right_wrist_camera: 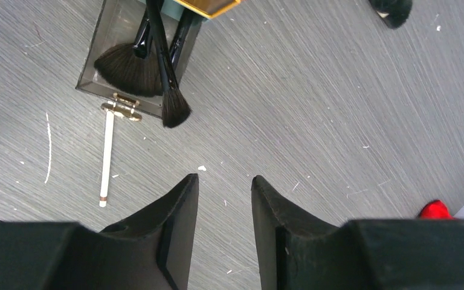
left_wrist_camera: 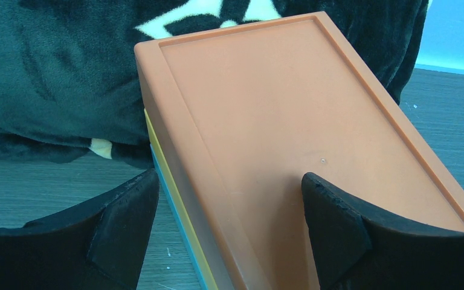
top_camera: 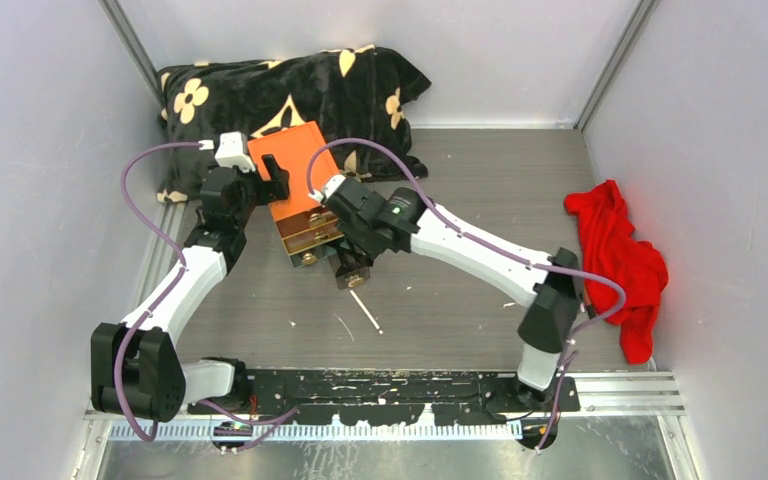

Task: Organize the makeup
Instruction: Place the makeup brush in the drawer.

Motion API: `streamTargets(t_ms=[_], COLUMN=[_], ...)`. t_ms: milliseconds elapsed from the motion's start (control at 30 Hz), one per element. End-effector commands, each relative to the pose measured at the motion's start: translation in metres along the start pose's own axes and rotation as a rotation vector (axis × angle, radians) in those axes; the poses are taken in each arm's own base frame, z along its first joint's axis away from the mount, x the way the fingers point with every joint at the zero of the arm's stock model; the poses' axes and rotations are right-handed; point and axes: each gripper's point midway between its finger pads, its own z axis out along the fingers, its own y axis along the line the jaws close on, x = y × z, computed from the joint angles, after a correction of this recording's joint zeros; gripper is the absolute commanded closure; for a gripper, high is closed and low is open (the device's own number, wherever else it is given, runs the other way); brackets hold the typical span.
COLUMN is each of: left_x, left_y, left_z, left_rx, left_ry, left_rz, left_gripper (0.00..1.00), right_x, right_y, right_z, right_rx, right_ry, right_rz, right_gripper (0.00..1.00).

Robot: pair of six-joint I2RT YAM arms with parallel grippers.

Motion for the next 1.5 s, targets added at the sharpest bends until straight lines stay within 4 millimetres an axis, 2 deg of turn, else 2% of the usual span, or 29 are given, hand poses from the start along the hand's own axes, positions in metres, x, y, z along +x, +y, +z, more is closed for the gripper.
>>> streamTargets(t_ms=[0,33,167,200,367,567,733,900,1200,1467], left_x=[0.070,0.071,0.071,0.072,0.074,0.074,0.078,0.081,0.082,0.081], left_y=[0.023,0.024,0.024,0.024,0.023,0.025,0.026,0.026,0.026,0.027], left_z=[-0.011,-0.011,-0.009,-0.009,-0.007,-0.008,-0.008,-0.008,-0.006,-0.006], left_rx=[-0.071,-0.073,-0.072,-0.072,-0.069,-0.074,-0.080,-0.079,-0.079,-0.081], left_ry=[0.243,0.245,0.247,0.249,0.254,0.255,0.263,0.268,0.272,0.271], left_rz=[0.075,0.076,0.076,0.075,0.076,0.081,0.082,0.081,0.081,0.082], left_gripper=[0.13,0.14,0.14,0.14,0.14,0.14,0.14,0.14,0.14,0.14], right_x=[-0.013,-0.011,-0.006,0.003,0.012,0.015,0.016,0.019,0.028,0.032], right_y=[-0.016,-0.017,-0.024,-0.022,-0.008,0.003,-0.009,-0.009,0.002,0.005], right_z=[-0.027,-0.029,-0.038,-0.033,-0.018,0.014,0.032,0.048,0.068,0.071], right_rx=[0.048,0.049,0.052,0.040,-0.052,-0.107,-0.096,-0.122,-0.168,-0.171], right_ry=[-0.157,-0.183,-0.318,-0.328,-0.374,-0.361,-0.350,-0.327,-0.267,-0.255], right_rz=[0.116,0.134,0.231,0.248,0.308,0.345,0.373,0.379,0.368,0.365], right_gripper=[0.56,0.55,0.38,0.35,0.27,0.27,0.27,0.27,0.26,0.23])
